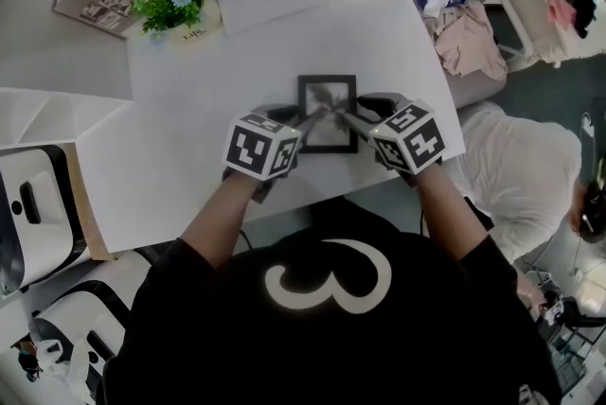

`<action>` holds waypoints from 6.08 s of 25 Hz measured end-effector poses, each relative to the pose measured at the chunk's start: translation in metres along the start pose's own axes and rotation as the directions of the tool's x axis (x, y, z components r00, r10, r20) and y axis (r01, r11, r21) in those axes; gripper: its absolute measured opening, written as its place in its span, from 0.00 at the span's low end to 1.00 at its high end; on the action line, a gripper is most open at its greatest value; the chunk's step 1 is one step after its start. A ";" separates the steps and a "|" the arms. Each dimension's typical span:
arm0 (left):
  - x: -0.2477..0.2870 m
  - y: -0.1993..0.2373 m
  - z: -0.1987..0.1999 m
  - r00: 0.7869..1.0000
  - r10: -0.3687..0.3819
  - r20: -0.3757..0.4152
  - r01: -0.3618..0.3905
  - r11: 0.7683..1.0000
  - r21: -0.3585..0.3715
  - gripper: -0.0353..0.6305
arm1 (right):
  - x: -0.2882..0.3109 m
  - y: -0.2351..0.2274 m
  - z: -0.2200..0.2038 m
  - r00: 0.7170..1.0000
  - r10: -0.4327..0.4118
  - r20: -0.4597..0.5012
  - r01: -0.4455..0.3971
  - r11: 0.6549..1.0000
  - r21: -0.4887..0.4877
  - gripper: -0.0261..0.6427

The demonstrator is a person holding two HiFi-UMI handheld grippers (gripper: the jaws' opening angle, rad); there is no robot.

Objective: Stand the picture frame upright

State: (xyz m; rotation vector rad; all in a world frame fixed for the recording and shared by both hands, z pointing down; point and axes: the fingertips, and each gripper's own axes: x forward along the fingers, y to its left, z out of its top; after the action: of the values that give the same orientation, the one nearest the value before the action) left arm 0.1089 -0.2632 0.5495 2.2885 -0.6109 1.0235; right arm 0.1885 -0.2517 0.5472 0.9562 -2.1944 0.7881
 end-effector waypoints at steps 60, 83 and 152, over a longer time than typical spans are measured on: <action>-0.088 -0.110 -0.163 0.911 -0.313 0.269 0.412 0.724 -0.553 0.29 | -0.057 0.136 -0.128 0.921 0.357 0.155 -0.384 0.766 0.515 0.28; -0.058 -0.127 -0.169 0.865 -0.466 0.184 0.473 0.638 -0.607 0.22 | -0.039 0.138 -0.124 0.902 0.426 0.074 -0.403 0.766 0.501 0.20; -0.012 0.066 0.037 0.984 0.070 0.164 -0.099 0.980 0.173 0.21 | 0.031 -0.009 0.085 0.969 -0.125 0.212 0.175 0.956 -0.235 0.18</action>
State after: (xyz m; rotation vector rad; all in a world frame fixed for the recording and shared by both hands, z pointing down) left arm 0.0817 -0.3344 0.5391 2.5403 -0.7106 0.9785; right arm 0.1534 -0.3308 0.5182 1.0918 -2.2857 0.3449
